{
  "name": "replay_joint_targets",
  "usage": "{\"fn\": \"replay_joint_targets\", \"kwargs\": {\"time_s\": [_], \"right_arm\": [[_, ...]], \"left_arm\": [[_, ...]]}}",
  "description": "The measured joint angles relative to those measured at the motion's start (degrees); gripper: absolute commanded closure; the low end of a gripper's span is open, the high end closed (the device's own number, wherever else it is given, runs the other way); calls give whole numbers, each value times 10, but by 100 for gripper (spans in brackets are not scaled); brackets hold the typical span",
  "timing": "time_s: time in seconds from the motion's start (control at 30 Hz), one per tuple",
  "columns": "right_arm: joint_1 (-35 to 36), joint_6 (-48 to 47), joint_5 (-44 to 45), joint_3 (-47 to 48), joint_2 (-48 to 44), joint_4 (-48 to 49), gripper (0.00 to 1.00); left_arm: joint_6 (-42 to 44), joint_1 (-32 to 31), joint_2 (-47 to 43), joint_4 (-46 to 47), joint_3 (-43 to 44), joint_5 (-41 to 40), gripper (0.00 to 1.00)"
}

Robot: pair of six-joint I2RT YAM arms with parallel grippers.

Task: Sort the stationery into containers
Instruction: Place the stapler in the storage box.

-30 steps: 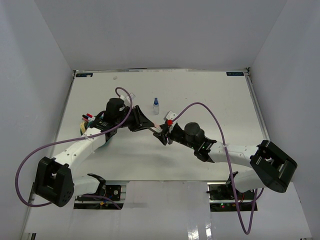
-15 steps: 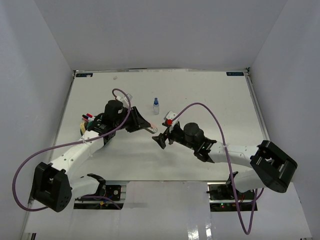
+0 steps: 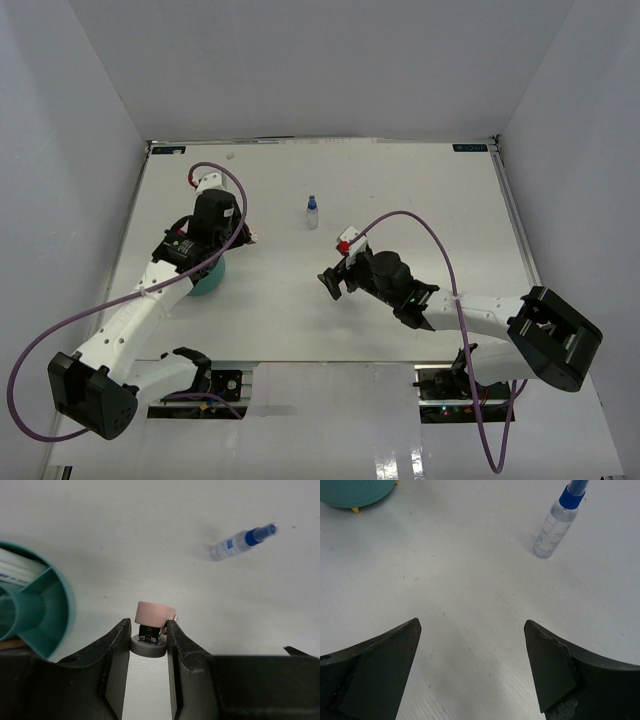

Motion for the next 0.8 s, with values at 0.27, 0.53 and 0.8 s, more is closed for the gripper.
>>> {"fn": "replay_joint_targets", "kwargs": {"time_s": [0.27, 0.53, 0.8], "right_arm": [[0, 0, 15, 0, 2, -3, 10], [0, 0, 19, 0, 2, -15, 10], [0, 0, 19, 0, 7, -15, 10]], "left_arm": [[17, 0, -1, -81, 6, -148, 96], [38, 0, -4, -102, 1, -210, 96], [100, 0, -10, -60, -43, -229, 96]]}}
